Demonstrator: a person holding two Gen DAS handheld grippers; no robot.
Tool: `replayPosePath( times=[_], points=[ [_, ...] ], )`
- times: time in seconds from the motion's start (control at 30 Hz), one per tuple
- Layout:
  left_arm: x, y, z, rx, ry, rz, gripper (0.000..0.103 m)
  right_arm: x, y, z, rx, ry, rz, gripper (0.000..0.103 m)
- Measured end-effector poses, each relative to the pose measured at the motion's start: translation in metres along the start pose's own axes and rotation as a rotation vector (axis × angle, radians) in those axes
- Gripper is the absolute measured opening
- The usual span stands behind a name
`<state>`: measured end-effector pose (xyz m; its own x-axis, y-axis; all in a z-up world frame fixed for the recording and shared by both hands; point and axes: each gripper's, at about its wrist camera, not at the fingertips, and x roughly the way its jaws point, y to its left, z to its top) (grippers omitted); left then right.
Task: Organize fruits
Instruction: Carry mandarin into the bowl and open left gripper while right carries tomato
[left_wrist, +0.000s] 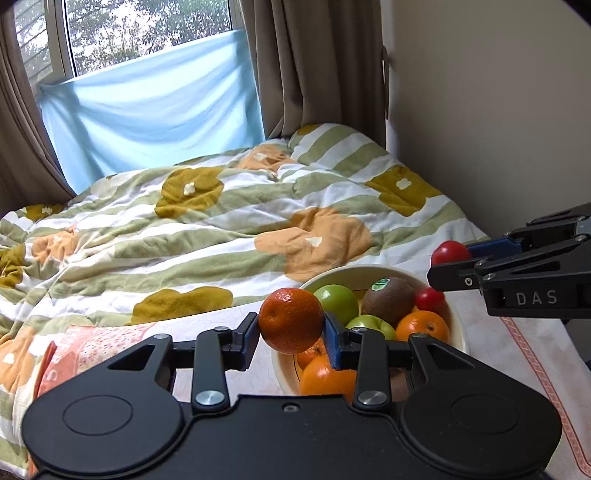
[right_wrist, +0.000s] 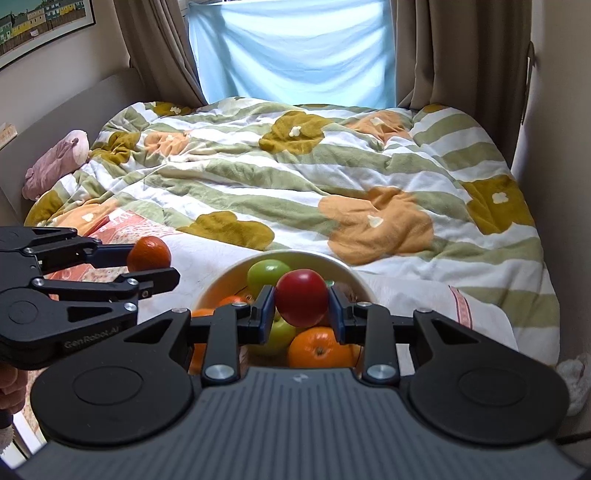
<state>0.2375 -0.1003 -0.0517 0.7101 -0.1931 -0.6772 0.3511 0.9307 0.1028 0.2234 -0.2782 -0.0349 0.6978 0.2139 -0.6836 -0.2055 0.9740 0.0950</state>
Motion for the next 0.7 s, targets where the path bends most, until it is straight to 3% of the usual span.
replayPosePath(
  times=[0.2,0.5,0.53,0.57,0.6,0.63,0.7],
  points=[
    [0.047,-0.001,0.006,-0.004,0.060,0.014,0.040,0.043,-0.015,0.014,-0.029,0.047,0.025,0.046],
    [0.082,-0.006,0.003,0.005,0.137,0.026,0.043,0.082,-0.029,0.016,-0.027,0.102,0.062,0.046],
    [0.083,-0.006,0.003,0.007,0.134,0.029,0.056,0.084,-0.030,0.016,-0.027,0.104,0.062,0.046],
    [0.081,-0.006,0.003,0.010,0.128,0.029,0.078,0.086,-0.031,0.016,-0.026,0.106,0.064,0.046],
    [0.079,-0.006,0.003,0.011,0.118,0.032,0.087,0.087,-0.032,0.016,-0.023,0.107,0.065,0.046],
    [0.077,-0.006,0.003,0.012,0.103,0.037,0.092,0.088,-0.033,0.016,-0.022,0.109,0.064,0.046],
    [0.072,-0.005,0.003,0.012,0.100,0.031,0.092,0.089,-0.033,0.017,-0.023,0.110,0.063,0.046]
  ],
)
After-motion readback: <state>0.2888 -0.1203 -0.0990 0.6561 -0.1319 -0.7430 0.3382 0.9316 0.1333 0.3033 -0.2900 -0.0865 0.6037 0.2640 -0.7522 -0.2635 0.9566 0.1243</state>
